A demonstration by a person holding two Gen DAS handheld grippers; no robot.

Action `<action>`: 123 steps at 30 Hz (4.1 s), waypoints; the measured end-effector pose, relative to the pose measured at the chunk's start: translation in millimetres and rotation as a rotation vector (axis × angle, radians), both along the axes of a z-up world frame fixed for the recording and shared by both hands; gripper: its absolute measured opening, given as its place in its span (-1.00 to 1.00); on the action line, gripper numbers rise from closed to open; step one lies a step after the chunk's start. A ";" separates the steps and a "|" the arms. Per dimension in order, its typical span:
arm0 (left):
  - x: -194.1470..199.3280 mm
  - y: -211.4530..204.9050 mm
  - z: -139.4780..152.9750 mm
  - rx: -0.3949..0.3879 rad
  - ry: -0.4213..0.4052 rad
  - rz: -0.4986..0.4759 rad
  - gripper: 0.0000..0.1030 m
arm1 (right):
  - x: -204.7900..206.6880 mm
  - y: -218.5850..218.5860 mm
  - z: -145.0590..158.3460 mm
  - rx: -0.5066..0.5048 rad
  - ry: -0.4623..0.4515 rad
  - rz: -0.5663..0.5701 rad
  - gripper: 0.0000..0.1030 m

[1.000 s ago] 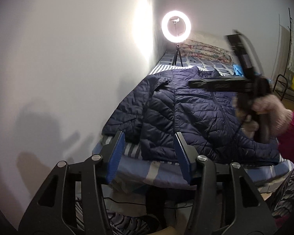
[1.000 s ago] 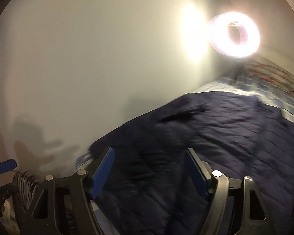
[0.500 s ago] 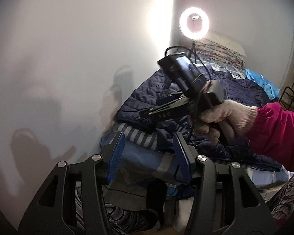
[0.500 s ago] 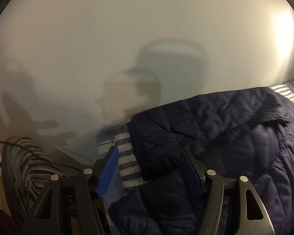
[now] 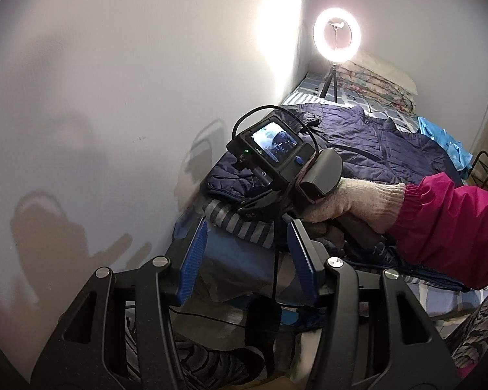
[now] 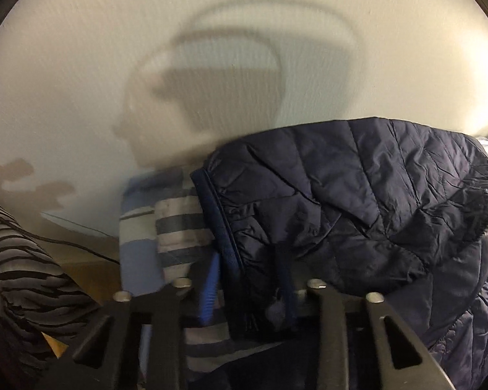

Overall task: Fold large clothes
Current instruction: 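Reach the right tool to a jacket sleeve cuff and close on it, then carry the held sleeve across the jacket body and open the right tool, then move the left tool to the other sleeve cuff and grasp it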

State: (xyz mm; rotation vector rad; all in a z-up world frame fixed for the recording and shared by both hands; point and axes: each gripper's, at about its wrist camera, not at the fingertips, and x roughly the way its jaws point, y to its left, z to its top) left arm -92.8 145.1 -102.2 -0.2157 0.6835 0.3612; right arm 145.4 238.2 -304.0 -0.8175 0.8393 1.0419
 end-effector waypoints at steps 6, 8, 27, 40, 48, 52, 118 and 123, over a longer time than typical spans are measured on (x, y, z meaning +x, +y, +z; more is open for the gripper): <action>6.3 0.0 2.1 0.021 0.003 -0.006 0.04 | 23.6 -24.0 29.5 0.131 0.084 -0.052 -0.87; 10.1 -0.6 3.1 0.035 0.002 -0.011 0.04 | 37.3 -39.2 45.9 0.205 0.129 -0.095 -0.88; 122.1 -4.1 16.9 0.083 -0.008 -0.141 0.00 | 156.3 -204.2 167.0 0.717 0.282 -0.488 -0.89; 227.8 -31.6 0.8 0.012 0.092 -0.237 -0.07 | 226.6 -334.0 230.4 0.926 0.167 -0.727 -0.89; 301.8 -34.6 -8.3 -0.067 0.127 -0.235 -0.12 | 254.1 -413.7 218.1 0.895 0.104 -0.873 -0.89; 323.8 -39.4 -15.3 -0.087 0.114 -0.236 -0.12 | 279.2 -446.2 191.1 0.858 0.075 -0.938 -0.89; 275.3 -324.4 -5.0 0.017 0.046 -0.952 -0.12 | -33.1 -704.4 204.9 0.792 -0.290 -1.357 0.17; 247.8 -390.7 -18.5 -0.026 0.096 -1.097 -0.12 | -64.6 -736.4 198.7 0.817 -0.335 -1.404 0.21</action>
